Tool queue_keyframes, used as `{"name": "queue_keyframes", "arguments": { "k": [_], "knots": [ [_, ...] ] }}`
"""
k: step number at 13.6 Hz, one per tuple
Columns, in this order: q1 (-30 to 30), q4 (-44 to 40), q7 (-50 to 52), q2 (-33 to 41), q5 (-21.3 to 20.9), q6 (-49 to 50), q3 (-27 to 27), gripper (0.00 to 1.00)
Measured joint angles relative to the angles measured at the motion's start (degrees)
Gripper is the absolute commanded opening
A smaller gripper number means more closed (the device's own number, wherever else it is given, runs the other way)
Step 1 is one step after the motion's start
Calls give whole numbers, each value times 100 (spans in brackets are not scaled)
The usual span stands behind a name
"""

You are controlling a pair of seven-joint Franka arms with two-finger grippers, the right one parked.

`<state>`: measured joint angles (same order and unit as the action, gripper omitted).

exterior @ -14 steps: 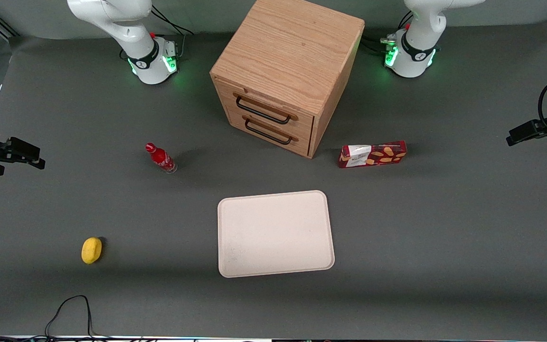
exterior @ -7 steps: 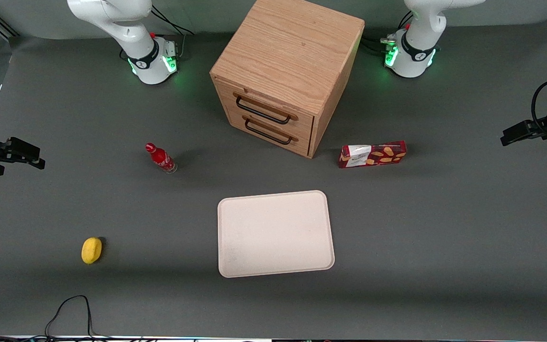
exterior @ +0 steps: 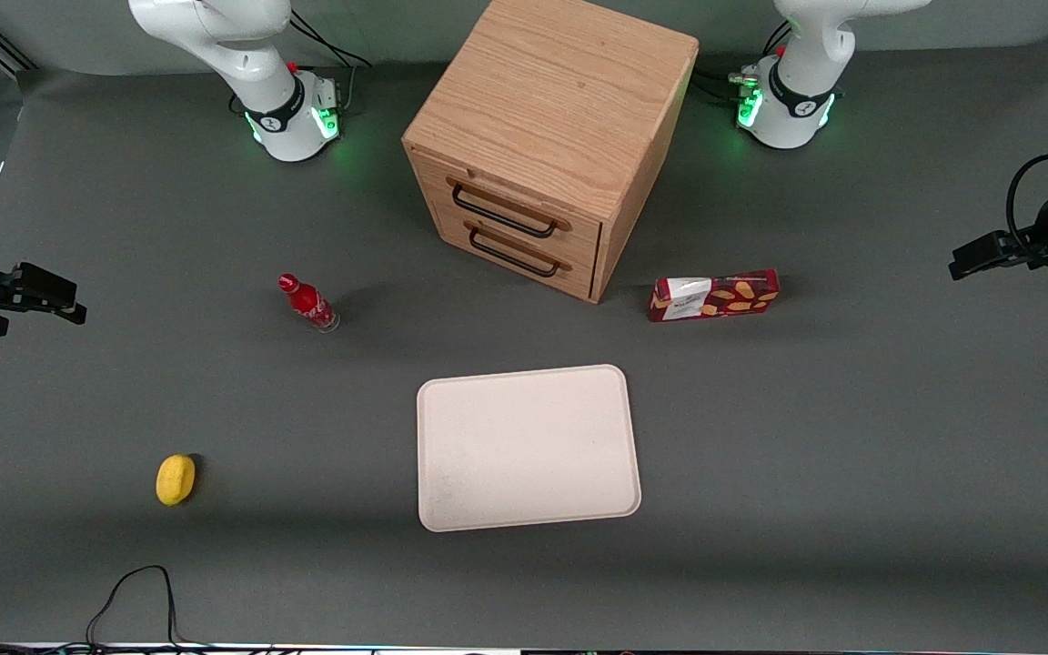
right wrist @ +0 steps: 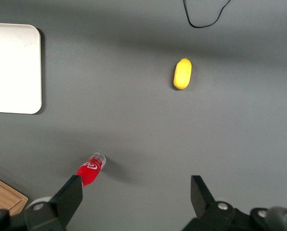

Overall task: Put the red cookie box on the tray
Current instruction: 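Move the open left gripper toward the red cookie box, then lower the left gripper over the cookie box's end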

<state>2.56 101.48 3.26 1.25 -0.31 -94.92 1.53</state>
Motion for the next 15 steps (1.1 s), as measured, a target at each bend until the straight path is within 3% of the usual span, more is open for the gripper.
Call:
{"name": "queue_keyframes", "arguments": {
  "k": [11,15],
  "knots": [
    [-421,-1,-5,-65,0,1,-138,100],
    [-549,-18,-17,-59,1,165,-525,100]
  ]
}}
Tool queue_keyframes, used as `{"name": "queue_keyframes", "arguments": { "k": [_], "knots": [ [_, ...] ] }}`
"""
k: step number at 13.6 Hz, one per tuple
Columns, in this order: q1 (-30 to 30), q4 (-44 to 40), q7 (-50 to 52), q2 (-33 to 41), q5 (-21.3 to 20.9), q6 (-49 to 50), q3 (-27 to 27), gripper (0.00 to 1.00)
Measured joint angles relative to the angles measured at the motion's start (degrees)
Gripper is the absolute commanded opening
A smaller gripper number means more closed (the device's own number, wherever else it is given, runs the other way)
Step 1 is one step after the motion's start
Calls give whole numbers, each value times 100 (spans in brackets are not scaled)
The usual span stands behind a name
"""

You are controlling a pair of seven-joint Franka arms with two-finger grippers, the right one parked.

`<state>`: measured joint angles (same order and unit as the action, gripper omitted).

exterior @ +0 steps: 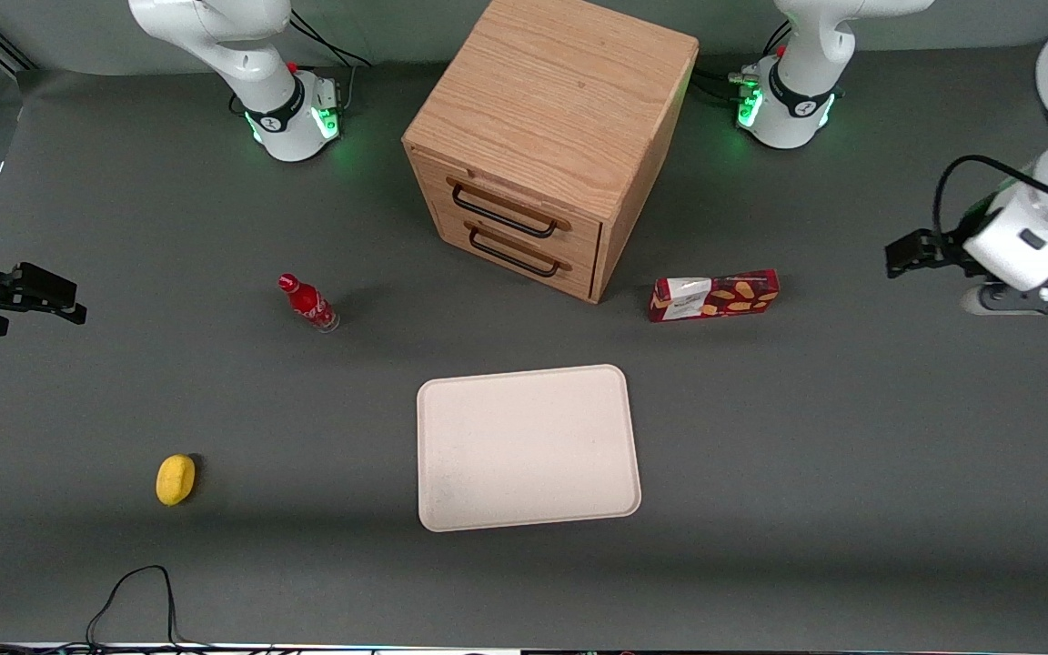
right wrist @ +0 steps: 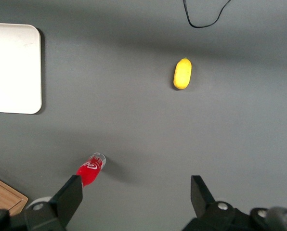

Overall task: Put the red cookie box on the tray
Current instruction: 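Lower the left gripper over the cookie box's end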

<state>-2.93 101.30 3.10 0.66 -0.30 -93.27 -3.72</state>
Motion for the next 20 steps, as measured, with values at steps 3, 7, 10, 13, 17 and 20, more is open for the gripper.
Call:
{"name": "queue_keyframes", "arguments": {
  "k": [3,7,10,13,17,20],
  "knots": [
    [-133,-2,27,6,8,74,-694,100],
    [-206,16,-357,8,9,82,-1616,100],
    [-190,103,-2526,43,9,80,-1671,100],
    [-128,468,-4537,426,179,77,-1414,100],
    [-122,1601,-6142,1056,417,-748,-993,100],
    [-233,2489,-6360,1051,446,-1739,-1041,100]
  ]
}}
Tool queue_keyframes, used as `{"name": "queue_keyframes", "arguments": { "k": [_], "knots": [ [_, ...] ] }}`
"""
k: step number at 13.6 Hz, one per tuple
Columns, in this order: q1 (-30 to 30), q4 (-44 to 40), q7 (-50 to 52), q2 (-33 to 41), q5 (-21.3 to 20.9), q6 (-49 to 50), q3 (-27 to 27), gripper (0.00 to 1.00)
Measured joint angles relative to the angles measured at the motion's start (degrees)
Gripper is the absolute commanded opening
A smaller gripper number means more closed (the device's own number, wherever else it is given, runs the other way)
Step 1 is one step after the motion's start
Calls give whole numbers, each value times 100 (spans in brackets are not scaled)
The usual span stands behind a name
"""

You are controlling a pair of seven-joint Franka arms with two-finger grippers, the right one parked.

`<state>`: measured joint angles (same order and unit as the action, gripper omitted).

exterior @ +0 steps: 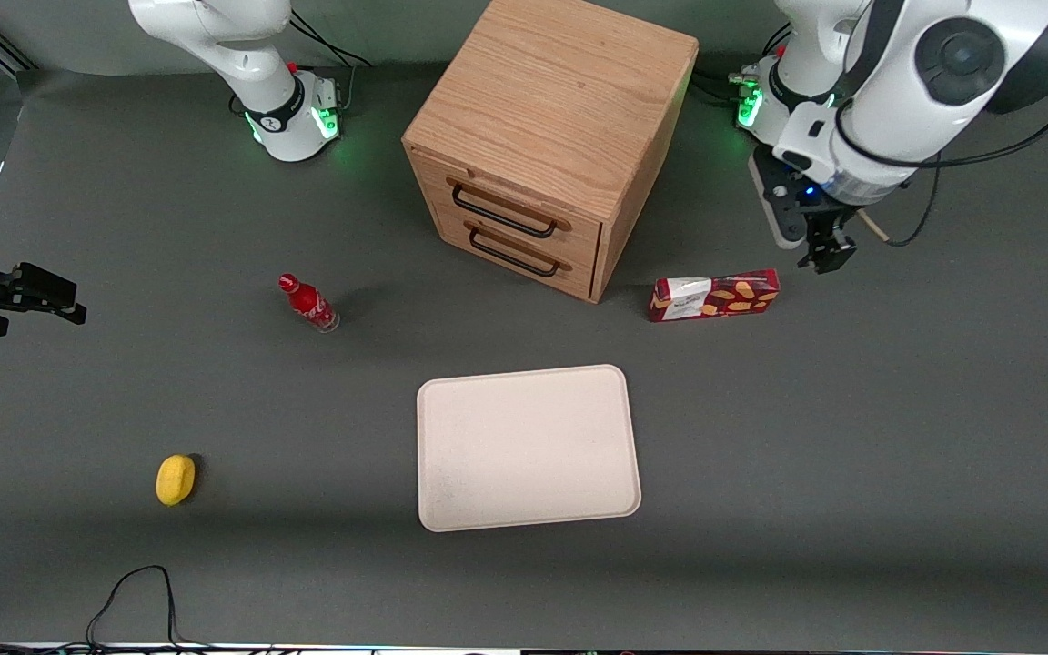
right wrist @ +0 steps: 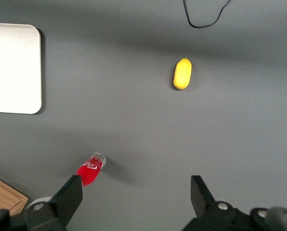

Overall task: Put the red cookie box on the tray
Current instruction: 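Lower the left gripper over the cookie box's end, then close the left gripper on the cookie box's end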

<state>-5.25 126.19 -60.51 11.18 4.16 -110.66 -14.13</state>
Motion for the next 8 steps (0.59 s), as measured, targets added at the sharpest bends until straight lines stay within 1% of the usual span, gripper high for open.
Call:
{"name": "queue_keyframes", "arguments": {
  "k": [4,6,8],
  "knots": [
    [-423,1129,73,-338,14,-1589,-38,100],
    [-530,1459,82,-682,14,-2388,-38,100],
    [-595,1579,82,-1063,14,-3018,-39,100]
  ]
}}
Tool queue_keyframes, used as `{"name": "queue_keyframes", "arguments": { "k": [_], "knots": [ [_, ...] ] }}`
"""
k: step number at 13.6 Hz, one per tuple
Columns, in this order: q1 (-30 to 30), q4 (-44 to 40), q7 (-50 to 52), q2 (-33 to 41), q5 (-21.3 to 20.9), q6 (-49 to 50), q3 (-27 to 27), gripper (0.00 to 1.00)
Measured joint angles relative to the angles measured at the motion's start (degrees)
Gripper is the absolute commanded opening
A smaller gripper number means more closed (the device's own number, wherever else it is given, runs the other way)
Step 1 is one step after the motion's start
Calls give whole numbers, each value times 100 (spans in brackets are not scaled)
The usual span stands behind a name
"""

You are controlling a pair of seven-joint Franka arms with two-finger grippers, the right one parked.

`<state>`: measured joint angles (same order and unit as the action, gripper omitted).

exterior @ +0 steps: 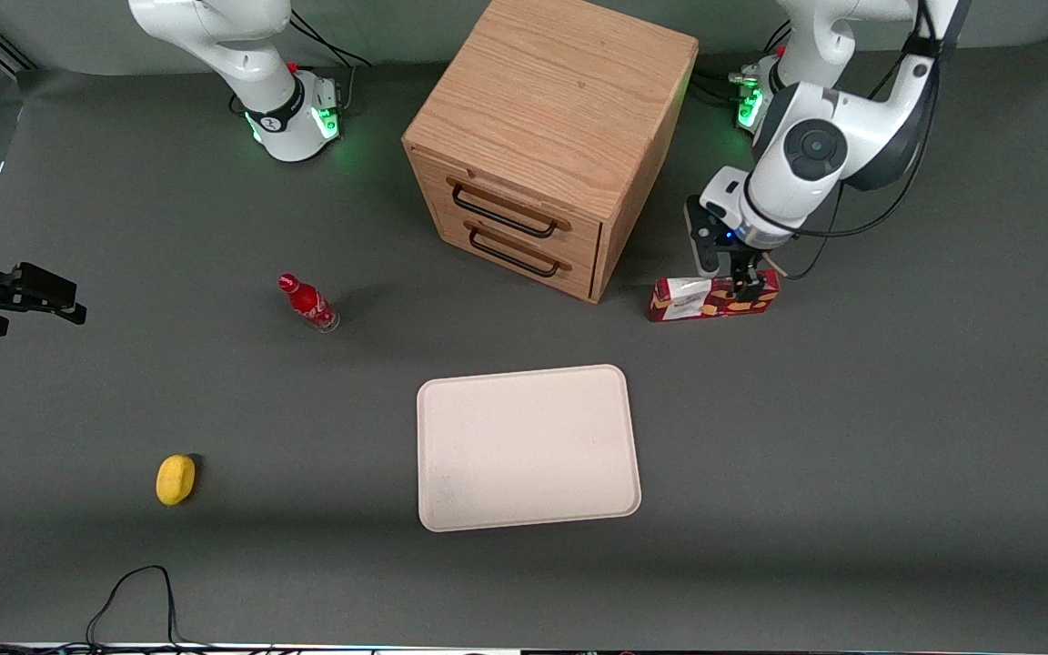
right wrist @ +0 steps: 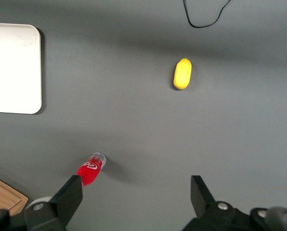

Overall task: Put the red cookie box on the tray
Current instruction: 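Close the left gripper on the cookie box's end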

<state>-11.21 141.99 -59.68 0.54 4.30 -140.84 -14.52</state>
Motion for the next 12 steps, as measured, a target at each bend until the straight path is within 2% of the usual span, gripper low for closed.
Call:
{"name": "queue_keyframes", "arguments": {
  "k": [4,8,9,10,12],
  "knots": [
    [-12,17,-4,-626,-1,-818,18,100],
    [-12,16,-5,-793,-2,-944,40,96],
    [-12,16,-6,-796,-2,-944,41,74],
    [-12,16,-6,-796,-2,-944,41,3],
    [-11,16,-5,-797,-2,-944,52,0]
  ]
}}
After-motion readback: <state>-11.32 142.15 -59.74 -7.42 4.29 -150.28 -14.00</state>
